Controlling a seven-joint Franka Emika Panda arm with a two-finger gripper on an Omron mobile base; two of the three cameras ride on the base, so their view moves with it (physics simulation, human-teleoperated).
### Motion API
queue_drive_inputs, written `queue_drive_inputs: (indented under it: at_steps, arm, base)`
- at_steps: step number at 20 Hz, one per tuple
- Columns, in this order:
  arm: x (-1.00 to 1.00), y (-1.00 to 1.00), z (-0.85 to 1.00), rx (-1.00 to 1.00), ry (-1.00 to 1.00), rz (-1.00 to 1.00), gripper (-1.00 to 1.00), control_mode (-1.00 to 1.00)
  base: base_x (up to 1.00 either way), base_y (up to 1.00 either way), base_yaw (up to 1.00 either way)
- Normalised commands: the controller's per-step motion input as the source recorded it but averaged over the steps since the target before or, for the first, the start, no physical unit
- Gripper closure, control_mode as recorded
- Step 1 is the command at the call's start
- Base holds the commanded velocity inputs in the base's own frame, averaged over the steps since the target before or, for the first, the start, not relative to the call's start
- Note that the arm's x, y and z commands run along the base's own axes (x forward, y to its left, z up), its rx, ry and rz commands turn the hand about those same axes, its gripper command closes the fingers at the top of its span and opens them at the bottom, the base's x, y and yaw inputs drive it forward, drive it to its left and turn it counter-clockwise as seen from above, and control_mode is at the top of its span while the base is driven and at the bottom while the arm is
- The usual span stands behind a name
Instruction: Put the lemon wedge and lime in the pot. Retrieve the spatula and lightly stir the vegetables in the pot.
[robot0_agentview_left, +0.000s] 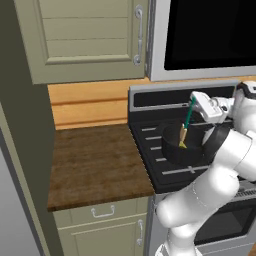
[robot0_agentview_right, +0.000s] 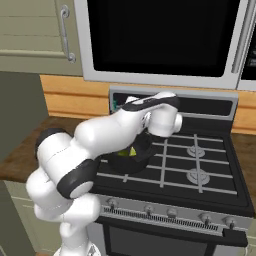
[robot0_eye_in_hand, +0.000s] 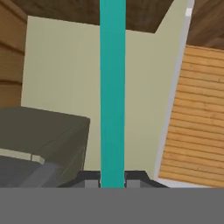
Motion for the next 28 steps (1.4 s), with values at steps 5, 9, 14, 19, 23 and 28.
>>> queue_drive_inputs:
  at_steps: [5, 9, 14, 19, 23, 28]
  arm:
    - [0.64, -0.12, -0.23, 0.0, 0.07, 0.0, 1.0, -1.0]
    - [0.5, 0.0, -0.4, 0.0, 0.1, 0.0, 1.0, -1.0]
    - [0.42, -0.03, -0.39, 0.0, 0.09, 0.0, 1.0, -1.0]
    - [0.42, -0.04, -0.37, 0.0, 0.04, 0.0, 1.0, -1.0]
    - [0.36, -0.07, -0.37, 0.0, 0.04, 0.0, 1.0, -1.0]
    - [0.26, -0.06, -0.38, 0.0, 0.01, 0.0, 1.0, -1.0]
  base:
    - [0.0, 0.0, 0.0]
    - [0.0, 0.0, 0.0]
    - [0.0, 0.0, 0.0]
    - [0.0, 0.0, 0.0]
    - [0.0, 0.0, 0.0]
    - [0.0, 0.0, 0.0]
